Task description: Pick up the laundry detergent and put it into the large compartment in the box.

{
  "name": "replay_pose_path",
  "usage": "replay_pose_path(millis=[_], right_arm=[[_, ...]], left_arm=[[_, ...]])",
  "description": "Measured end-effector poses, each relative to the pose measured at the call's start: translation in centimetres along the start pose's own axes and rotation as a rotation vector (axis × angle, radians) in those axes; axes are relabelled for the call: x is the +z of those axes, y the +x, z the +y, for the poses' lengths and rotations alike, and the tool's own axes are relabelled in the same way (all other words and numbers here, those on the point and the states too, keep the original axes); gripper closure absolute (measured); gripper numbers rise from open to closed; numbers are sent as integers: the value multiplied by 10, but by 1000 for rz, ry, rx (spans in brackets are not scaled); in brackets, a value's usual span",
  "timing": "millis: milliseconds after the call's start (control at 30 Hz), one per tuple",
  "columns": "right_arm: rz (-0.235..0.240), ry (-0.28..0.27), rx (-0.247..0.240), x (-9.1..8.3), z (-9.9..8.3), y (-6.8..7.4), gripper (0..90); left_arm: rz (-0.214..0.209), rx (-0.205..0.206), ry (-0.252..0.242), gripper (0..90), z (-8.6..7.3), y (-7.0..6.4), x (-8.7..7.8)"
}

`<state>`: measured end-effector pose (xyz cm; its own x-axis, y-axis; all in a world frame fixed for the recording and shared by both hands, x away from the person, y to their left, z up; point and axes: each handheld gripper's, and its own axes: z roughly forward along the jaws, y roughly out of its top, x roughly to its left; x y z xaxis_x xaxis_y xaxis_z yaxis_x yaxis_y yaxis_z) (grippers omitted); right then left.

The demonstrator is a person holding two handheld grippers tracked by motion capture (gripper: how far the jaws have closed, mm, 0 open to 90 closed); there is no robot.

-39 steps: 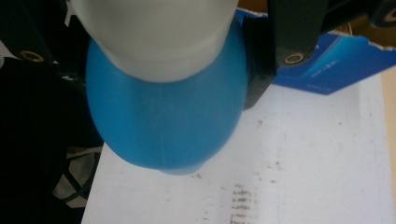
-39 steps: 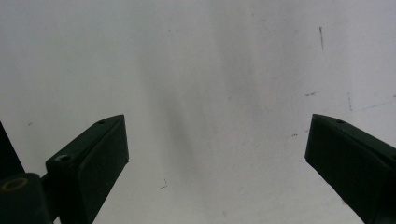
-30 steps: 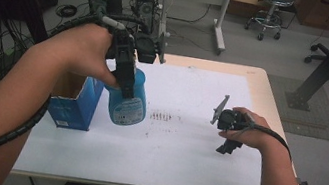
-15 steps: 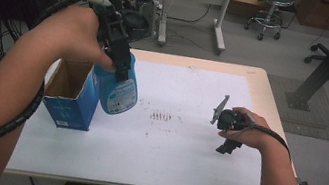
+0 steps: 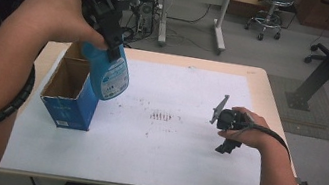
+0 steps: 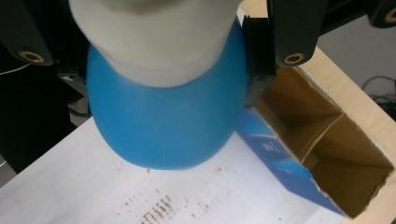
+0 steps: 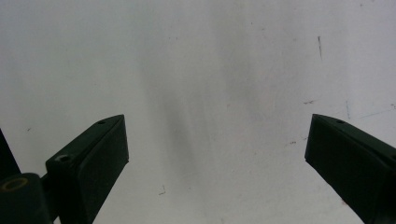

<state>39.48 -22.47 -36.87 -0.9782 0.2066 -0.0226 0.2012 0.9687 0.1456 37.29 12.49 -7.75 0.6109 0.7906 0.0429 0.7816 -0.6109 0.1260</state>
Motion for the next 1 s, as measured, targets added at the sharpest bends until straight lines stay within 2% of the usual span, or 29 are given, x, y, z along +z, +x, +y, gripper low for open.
replay_pose_path(millis=[200, 433, 767, 800, 1000], right_arm=[[-4, -1, 0, -2, 0, 0, 60], [0, 3, 4, -2, 1, -1, 60], [-3, 8, -8, -6, 6, -2, 60], [-4, 4, -5, -6, 6, -2, 60], [-1, 10, -7, -6, 6, -2, 60]], left_arm=[[21, -69, 1, 377, -2, 10, -9], [20, -145, -16, 378, -8, 25, -18], [37, -268, -21, 378, -19, 53, -24], [37, -289, -27, 378, -21, 56, -24], [54, -355, -43, 378, -28, 71, -29]])
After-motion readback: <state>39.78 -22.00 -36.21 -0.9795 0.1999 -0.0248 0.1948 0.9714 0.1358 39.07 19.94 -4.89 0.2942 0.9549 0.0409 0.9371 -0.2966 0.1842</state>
